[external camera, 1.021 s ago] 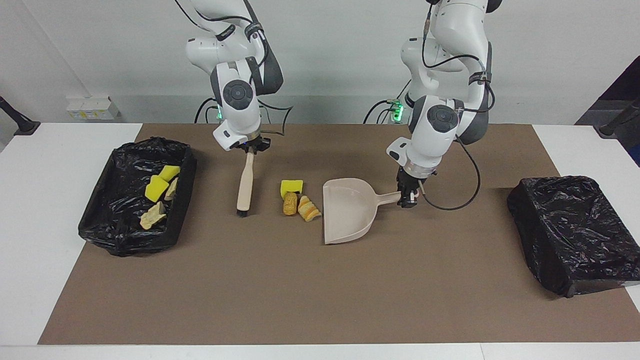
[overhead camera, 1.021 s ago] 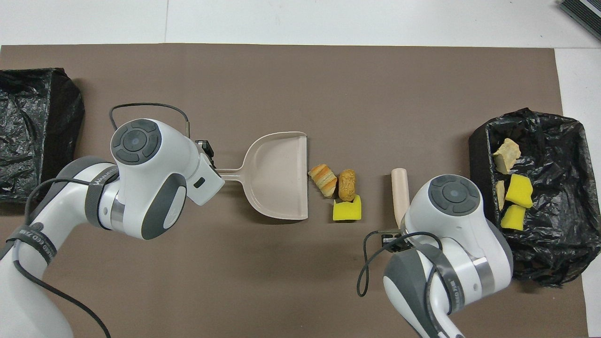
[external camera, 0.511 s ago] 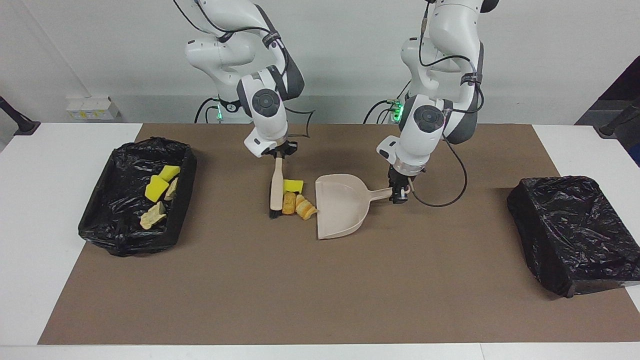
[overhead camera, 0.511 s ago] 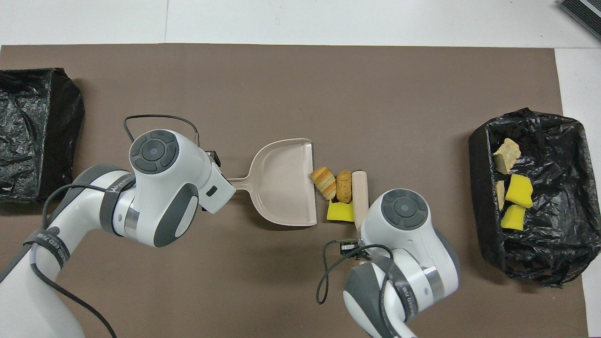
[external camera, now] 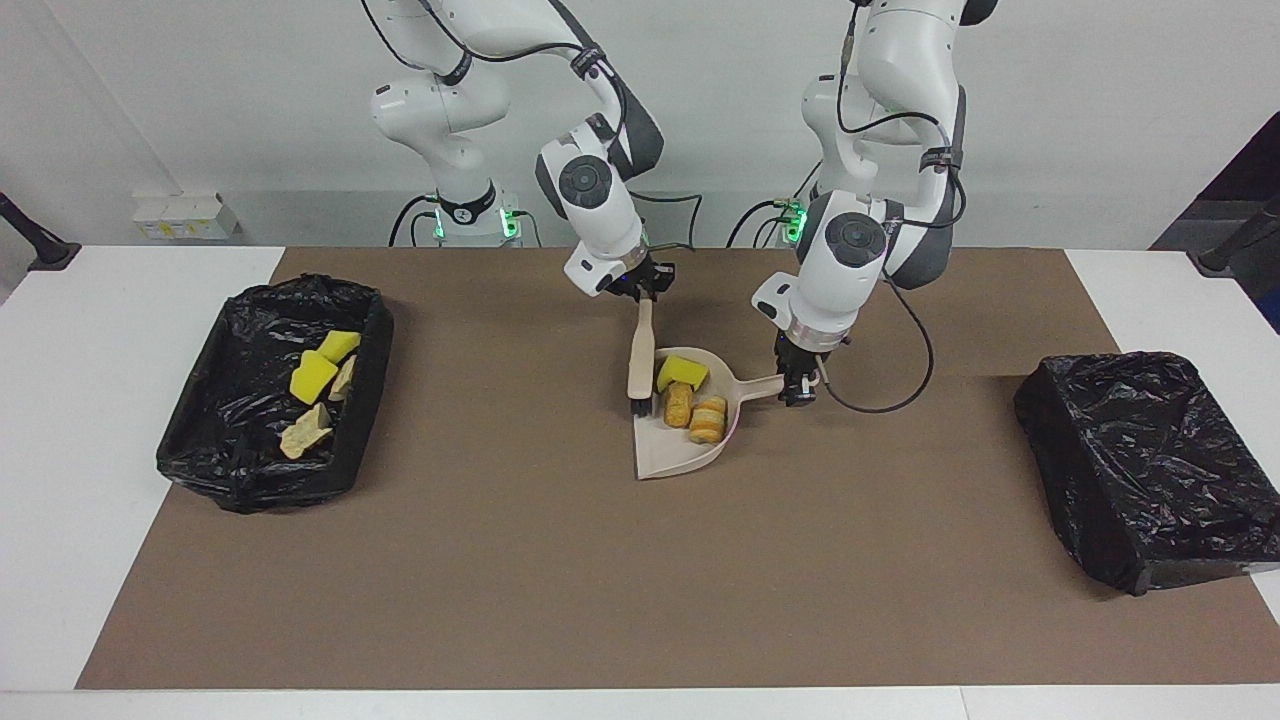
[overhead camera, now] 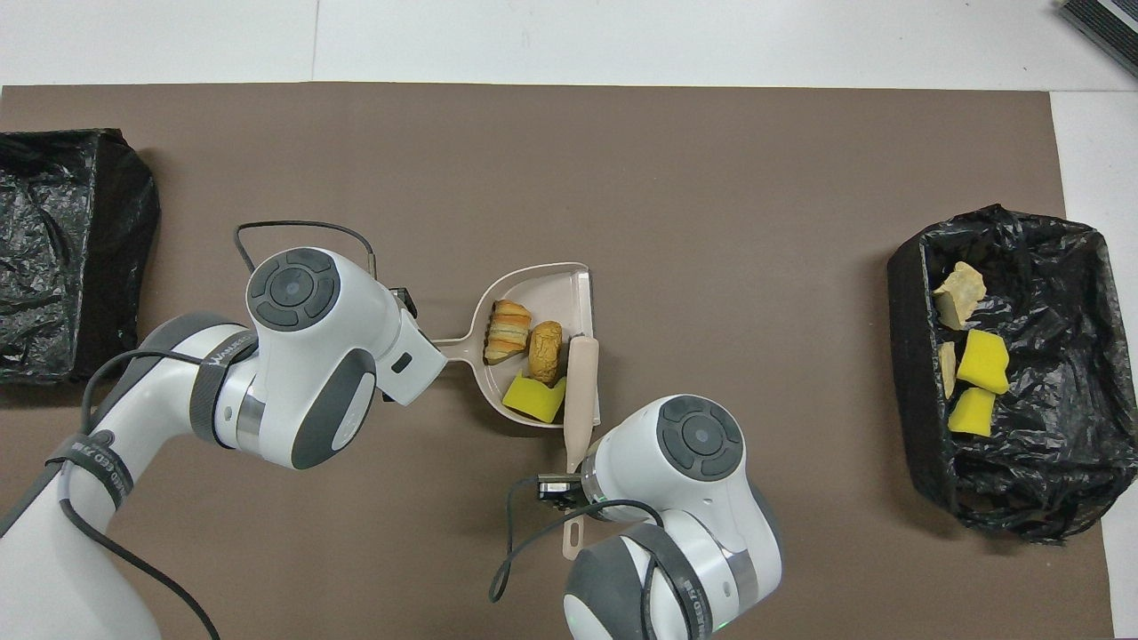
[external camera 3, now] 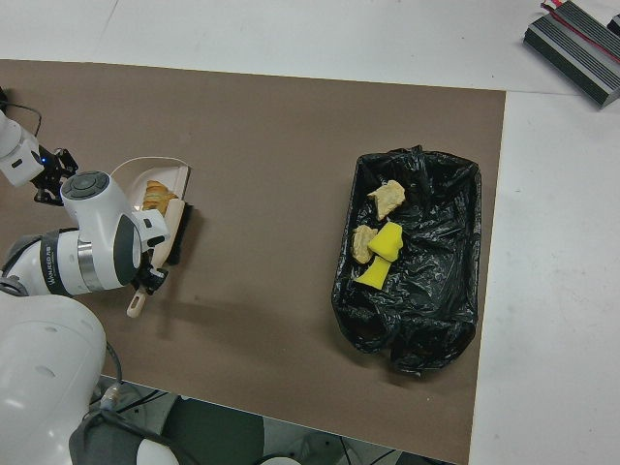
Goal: Sweep and dump trash in bin
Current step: 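Push the bread and sponge into the dustpan with the right gripper's brush, then lift the loaded dustpan with the left gripper while the right gripper withdraws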
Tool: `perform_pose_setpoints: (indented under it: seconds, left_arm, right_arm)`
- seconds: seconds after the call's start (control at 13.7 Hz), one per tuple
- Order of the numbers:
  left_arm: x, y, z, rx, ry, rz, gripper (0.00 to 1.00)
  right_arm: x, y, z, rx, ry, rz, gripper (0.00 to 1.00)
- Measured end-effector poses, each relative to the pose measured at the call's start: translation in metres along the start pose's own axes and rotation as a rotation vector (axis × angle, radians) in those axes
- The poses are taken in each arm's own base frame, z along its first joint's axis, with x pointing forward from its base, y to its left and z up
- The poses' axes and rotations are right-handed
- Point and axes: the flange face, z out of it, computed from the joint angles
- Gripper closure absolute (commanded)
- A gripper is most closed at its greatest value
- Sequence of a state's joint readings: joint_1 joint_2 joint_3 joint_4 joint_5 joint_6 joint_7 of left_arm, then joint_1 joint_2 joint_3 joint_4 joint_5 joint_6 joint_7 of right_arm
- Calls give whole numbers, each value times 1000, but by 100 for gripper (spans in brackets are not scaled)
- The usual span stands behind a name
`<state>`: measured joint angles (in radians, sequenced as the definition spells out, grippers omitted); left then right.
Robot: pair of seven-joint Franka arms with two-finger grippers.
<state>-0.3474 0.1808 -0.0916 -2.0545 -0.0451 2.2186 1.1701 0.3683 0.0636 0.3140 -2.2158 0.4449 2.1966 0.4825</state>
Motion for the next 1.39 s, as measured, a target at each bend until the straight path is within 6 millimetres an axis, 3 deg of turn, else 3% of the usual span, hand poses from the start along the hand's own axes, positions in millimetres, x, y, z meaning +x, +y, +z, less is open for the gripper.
perform_pose_setpoints:
  seconds: [0.22,0.51,0.66,0.8,1.09,1.39]
  left_arm:
    - [-8,-5,1,26,9,17,100]
    - [-49,-23,-3,41,66,28,100]
    - [-71,-30,-9,42,134,36,100]
    - [-89,-35,-19,58,190,42,100]
    - [-105,-36,-23,68,249,43,100]
    - [-108,-34,-19,67,231,48,100]
  right_arm:
    - [0,-5,-31,-11,-38,-10,100]
    - [-8,41,-121,-171,1,-35,100]
    - [-11,62,-152,-223,13,-63,100]
    - [-7,73,-171,-223,16,-78,100]
    - [-9,68,-166,-195,-10,-83,100]
    - [-44,18,-114,-175,-100,-84,100]
